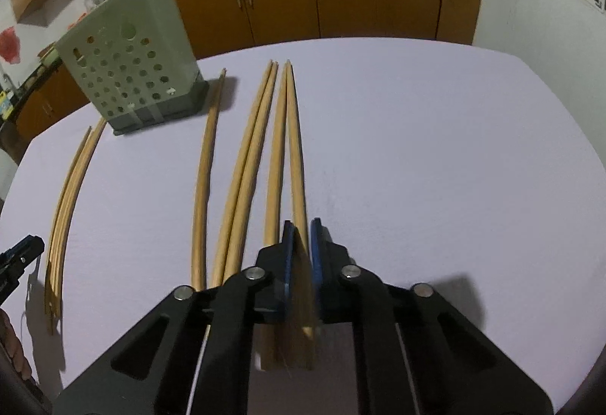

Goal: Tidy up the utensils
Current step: 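Lower the left tool onto a wooden chopstick and close it while the right tool grasps another chopstick, then lift the held chopsticks upright over the green holder with both tools, then open both tools to drop the chopsticks into the green holder, then close the left tool on a chopstick while the right tool grasps another chopstick, then raise the held chopsticks upright and carry them above the green holder with both tools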

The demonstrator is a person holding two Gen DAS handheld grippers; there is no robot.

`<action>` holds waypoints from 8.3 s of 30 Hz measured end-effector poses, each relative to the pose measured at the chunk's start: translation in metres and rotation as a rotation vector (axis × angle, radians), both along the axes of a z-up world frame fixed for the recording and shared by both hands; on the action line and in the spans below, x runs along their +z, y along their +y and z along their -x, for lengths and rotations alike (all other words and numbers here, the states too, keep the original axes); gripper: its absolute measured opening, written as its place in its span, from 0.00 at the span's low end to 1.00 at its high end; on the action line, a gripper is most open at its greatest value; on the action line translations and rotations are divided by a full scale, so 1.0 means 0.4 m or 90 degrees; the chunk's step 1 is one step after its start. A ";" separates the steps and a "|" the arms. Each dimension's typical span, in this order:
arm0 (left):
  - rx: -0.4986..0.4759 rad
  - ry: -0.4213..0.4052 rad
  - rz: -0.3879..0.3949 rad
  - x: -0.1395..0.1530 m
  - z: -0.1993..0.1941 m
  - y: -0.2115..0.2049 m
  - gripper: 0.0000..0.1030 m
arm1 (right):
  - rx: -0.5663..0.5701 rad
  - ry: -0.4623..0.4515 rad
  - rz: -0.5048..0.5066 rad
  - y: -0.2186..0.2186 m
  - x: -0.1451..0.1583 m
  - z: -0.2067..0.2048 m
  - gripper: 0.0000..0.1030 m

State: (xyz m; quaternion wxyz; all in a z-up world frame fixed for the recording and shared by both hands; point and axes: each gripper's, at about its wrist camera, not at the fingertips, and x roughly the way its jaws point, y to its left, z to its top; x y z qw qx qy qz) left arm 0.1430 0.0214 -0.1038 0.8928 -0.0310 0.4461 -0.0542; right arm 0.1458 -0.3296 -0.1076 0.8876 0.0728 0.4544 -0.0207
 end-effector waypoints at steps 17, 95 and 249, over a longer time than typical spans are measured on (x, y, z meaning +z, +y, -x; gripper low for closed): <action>-0.013 0.010 -0.063 -0.017 -0.025 -0.035 0.14 | 0.009 -0.011 0.031 0.002 0.001 0.011 0.08; -0.043 -0.385 0.124 0.474 -0.269 -0.151 0.22 | 0.094 -0.413 -0.042 0.134 0.500 -0.111 0.39; -0.014 -0.265 0.041 0.358 -0.004 0.067 0.08 | -0.041 -0.306 0.036 -0.068 0.343 0.089 0.07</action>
